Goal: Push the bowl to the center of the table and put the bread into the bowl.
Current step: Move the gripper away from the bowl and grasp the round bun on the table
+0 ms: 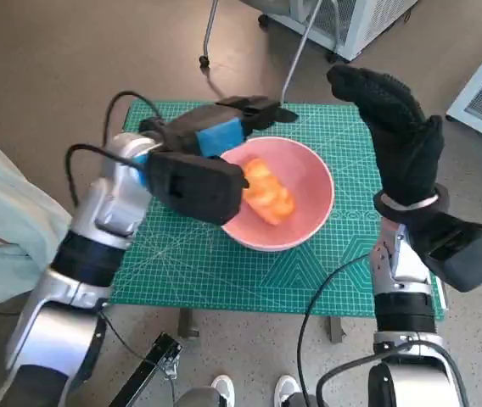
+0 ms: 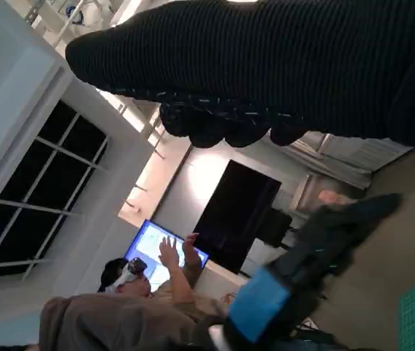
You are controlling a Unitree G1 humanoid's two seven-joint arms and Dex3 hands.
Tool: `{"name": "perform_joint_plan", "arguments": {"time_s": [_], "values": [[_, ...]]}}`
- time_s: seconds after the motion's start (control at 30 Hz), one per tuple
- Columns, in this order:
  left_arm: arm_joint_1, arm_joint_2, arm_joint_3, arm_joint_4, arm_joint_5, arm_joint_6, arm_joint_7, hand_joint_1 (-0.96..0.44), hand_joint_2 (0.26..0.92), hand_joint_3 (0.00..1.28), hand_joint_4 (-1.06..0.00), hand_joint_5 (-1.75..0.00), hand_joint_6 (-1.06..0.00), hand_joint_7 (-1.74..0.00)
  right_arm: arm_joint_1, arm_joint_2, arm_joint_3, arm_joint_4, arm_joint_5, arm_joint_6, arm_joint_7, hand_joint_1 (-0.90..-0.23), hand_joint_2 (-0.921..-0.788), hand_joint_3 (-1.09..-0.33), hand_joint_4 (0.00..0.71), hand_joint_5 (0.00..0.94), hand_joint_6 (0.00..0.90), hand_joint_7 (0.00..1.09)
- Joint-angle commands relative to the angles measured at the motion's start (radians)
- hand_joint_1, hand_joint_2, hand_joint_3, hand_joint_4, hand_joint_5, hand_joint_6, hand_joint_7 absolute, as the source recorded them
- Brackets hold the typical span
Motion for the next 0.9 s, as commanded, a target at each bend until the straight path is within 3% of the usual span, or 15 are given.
{"name": "perform_joint_plan", "arguments": {"time_s": [0.03, 0.13, 0.33, 0.6, 0.9], "values": [[0.015, 0.043, 0.025, -0.015, -0.029, -0.008, -0.023, -0.15, 0.802, 0.07, -0.01, 0.0, 0.0, -0.46, 0.023, 0.004, 0.001, 0.002, -0.005, 0.01, -0.004, -0.693, -0.921, -0.733, 0.306, 0.003, 0.016, 0.86], [0.021, 0.127, 0.067, -0.004, -0.055, -0.05, -0.052, -0.11, 0.822, 0.04, -0.08, 0.0, -0.11, -0.3, 0.03, 0.003, 0.0, -0.006, -0.004, 0.015, -0.005, -0.692, -0.921, -0.734, 0.303, 0.002, 0.016, 0.87], [0.029, 0.197, 0.079, 0.03, -0.038, -0.076, -0.052, -0.07, 0.841, 0.02, -0.15, -0.01, -0.23, -0.16, 0.032, 0.002, -0.006, -0.008, 0.008, 0.02, 0.001, -0.689, -0.921, -0.734, 0.301, 0.001, 0.013, 0.87], [0.035, 0.251, 0.062, 0.13, 0.013, -0.086, -0.003, -0.08, 0.843, 0.01, -0.16, 0.0, -0.27, -0.13, 0.03, 0.003, -0.01, -0.001, 0.014, 0.016, 0.007, -0.687, -0.921, -0.733, 0.301, 0.001, 0.008, 0.87], [0.047, 0.248, 0.043, 0.181, 0.057, -0.033, 0.041, -0.12, 0.838, 0.0, -0.17, 0.0, -0.28, -0.12, 0.025, 0.004, -0.01, 0.006, 0.011, 0.017, 0.007, -0.686, -0.921, -0.735, 0.301, 0.001, 0.006, 0.87]]}}
